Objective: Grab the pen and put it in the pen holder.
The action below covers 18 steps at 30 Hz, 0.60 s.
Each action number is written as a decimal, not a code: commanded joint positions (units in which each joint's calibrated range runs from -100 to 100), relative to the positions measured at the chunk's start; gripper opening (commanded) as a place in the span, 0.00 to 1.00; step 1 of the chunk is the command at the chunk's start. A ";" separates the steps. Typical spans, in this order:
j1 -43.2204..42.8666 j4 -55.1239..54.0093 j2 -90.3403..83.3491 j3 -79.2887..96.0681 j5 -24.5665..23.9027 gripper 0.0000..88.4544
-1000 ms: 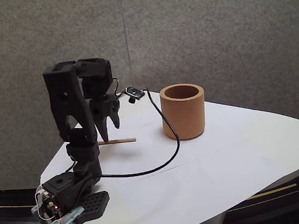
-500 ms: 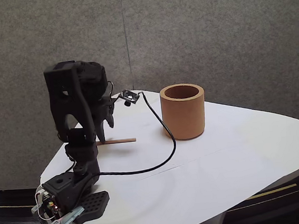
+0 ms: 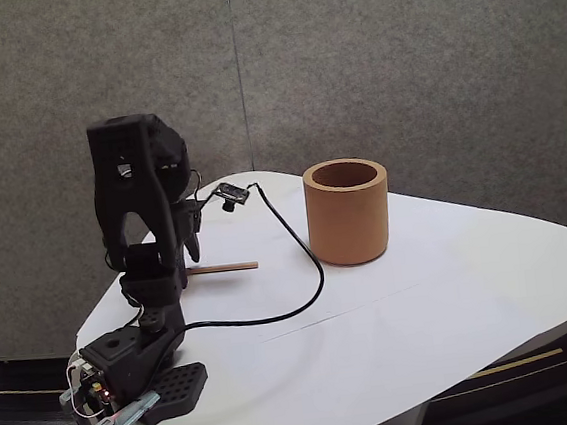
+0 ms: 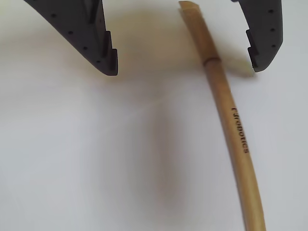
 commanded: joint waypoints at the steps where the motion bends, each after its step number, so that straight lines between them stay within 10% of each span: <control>1: 0.01 0.25 1.91 -2.89 -0.23 0.44; 18: 0.23 0.25 3.86 -2.98 -2.65 0.42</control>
